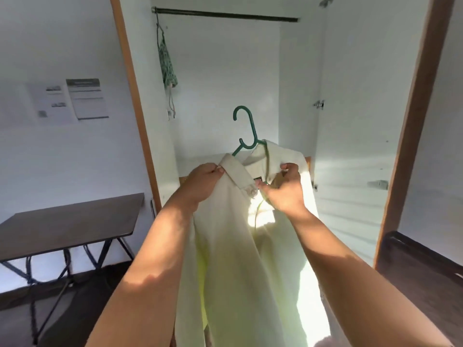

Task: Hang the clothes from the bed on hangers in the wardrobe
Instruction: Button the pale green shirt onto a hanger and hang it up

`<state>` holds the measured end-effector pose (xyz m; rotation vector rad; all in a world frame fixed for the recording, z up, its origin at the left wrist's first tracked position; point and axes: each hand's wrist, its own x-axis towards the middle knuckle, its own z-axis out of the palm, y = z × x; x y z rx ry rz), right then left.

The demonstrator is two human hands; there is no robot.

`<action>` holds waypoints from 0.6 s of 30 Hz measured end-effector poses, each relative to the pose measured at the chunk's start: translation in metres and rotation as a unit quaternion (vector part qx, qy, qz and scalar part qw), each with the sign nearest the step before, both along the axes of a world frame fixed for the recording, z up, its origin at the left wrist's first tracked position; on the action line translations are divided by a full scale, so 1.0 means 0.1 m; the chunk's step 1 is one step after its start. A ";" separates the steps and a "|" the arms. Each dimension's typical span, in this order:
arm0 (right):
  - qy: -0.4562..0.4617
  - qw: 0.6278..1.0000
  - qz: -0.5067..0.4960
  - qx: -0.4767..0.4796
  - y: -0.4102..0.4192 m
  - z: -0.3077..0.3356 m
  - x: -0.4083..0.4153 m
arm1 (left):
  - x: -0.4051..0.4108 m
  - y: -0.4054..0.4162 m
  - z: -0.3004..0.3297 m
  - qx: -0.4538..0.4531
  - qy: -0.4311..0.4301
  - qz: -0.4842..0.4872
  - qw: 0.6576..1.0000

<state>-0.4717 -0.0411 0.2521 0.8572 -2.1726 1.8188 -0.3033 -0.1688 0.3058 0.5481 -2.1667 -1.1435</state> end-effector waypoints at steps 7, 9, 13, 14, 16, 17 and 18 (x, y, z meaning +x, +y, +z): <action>0.167 0.978 -0.062 0.107 -0.71 0.45 -1.51 | -1.50 -0.72 0.26 -0.137 -0.023 0.064 0.988; 0.169 0.983 -0.036 0.068 -0.97 0.56 -1.87 | -1.85 -0.93 0.32 -0.188 -0.052 0.111 0.975; 0.130 0.962 0.212 0.110 -1.53 0.73 -2.42 | -2.45 -1.43 0.54 -0.215 -0.068 0.169 0.960; 0.136 0.952 0.245 0.121 -1.68 0.74 -2.55 | -2.58 -1.55 0.60 -0.223 -0.069 0.182 0.955; 0.150 0.959 0.239 0.043 -1.99 0.80 -2.82 | -2.80 -1.80 0.72 -0.239 -0.072 0.217 0.944; 0.145 0.965 0.219 -0.014 -2.15 0.83 -2.95 | -2.90 -1.93 0.78 -0.243 -0.072 0.238 0.938; 0.131 0.968 0.209 -0.057 -2.32 0.86 -3.04 | -3.00 -2.07 0.84 -0.243 -0.068 0.258 0.933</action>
